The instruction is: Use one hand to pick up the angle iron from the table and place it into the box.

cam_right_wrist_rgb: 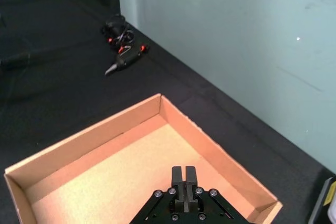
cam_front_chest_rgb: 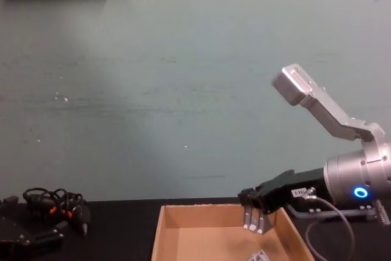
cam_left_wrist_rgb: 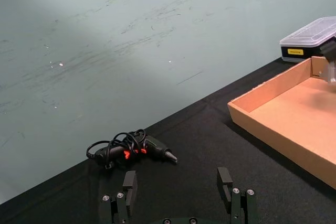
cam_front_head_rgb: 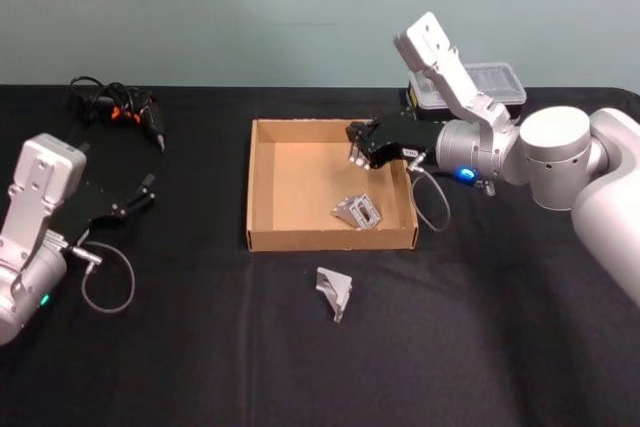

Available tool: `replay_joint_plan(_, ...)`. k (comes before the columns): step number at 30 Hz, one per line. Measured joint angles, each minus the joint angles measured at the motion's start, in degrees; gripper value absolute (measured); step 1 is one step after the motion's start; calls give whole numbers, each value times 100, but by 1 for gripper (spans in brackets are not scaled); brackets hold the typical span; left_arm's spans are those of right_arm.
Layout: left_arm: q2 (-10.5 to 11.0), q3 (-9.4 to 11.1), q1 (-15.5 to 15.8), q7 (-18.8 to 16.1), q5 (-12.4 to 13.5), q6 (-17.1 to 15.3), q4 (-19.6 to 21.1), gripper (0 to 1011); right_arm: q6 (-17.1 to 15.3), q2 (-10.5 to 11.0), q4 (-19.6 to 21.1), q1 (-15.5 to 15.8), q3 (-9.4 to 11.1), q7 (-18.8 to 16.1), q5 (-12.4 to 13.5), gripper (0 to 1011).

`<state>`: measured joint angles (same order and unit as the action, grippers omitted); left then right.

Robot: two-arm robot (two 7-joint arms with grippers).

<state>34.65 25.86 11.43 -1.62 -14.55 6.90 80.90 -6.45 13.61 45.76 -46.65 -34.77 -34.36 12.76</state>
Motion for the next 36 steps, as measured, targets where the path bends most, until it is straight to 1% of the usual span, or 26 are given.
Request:
replay_joint_plan(9,0,0,0,0,0,0,0,1000,-88,-45,-75,29,5,-61,-165,45)
replay_joint_plan(12,0,0,0,0,0,0,0,1000,-90,-52,-71,52,49,-68,-190,91)
replay_joint_plan(19,0,0,0,0,0,0,0,1000,-98,-41,70,132,154,-53,-208,283)
replay_joint_plan(20,0,0,0,0,0,0,0,1000,-112,-18,141,171,188,-41,-208,325)
replay_joint_plan(21,0,0,0,0,0,0,0,1000,-133,20,252,222,225,-22,-207,340)
replay_joint_plan(22,0,0,0,0,0,0,0,1000,-144,41,307,250,242,-9,-204,384)
replay_joint_plan(23,0,0,0,0,0,0,0,1000,-158,67,373,284,261,-1,-200,397)
replay_joint_plan(24,0,0,0,0,0,0,0,1000,-195,128,524,356,290,11,-192,465)
replay_joint_plan(26,0,0,0,0,0,0,0,1000,-235,203,696,433,319,16,-181,503)
replay_joint_plan(27,0,0,0,0,0,0,0,1000,-256,241,793,477,331,16,-174,565)
replay_joint_plan(28,0,0,0,0,0,0,0,1000,-296,323,982,560,351,8,-154,565)
replay_joint_plan(31,0,0,0,0,0,0,0,1000,-364,473,1308,713,390,-6,-111,664)
replay_joint_plan(32,0,0,0,0,0,1,0,1000,-409,593,1555,832,412,-44,-76,706)
replay_joint_plan(33,0,0,0,0,0,0,0,1000,-429,648,1665,884,420,-63,-57,724)
replay_joint_plan(34,0,0,0,0,0,0,0,1000,-468,769,1903,994,432,-90,-31,763)
replay_joint_plan(35,0,0,0,0,0,0,0,1000,-495,838,2025,1059,437,-101,-16,763)
replay_joint_plan(36,0,0,0,0,0,0,0,1000,-518,898,2146,1113,447,-119,8,838)
